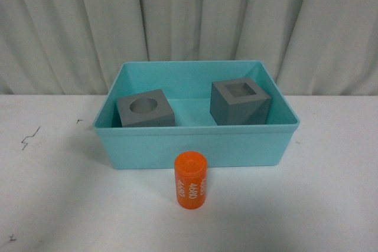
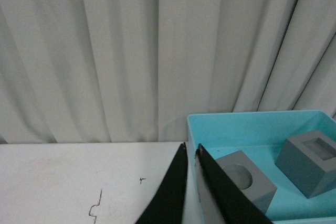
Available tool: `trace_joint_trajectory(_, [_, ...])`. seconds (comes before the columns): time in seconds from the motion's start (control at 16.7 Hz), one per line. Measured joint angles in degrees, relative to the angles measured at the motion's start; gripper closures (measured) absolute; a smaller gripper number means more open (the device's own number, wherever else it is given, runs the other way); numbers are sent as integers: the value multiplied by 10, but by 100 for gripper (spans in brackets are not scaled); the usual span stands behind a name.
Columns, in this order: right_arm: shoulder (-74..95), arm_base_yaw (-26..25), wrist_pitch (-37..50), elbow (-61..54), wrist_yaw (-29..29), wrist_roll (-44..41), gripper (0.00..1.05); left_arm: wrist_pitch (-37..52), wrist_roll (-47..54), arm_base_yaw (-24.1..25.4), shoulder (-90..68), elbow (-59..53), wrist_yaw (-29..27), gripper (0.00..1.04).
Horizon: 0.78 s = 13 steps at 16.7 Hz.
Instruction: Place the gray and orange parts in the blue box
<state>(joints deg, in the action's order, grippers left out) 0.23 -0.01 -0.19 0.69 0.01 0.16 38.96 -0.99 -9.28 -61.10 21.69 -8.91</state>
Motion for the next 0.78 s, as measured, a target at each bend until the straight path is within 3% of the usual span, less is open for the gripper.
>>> trace_joint_trajectory(0.12, [0, 0, 0, 0, 0, 0, 6, 4, 2, 11, 22, -22, 6, 103])
trace_joint_trajectory(0.48, [0, 0, 0, 0, 0, 0, 6, -5, 1, 46, 125, -118, 41, 103])
trace_joint_trajectory(0.66, [0, 0, 0, 0, 0, 0, 6, -31, 1, 96, 179, -150, 81, 103])
trace_joint_trajectory(0.78, [0, 0, 0, 0, 0, 0, 6, -59, 2, 91, 229, -171, 89, 103])
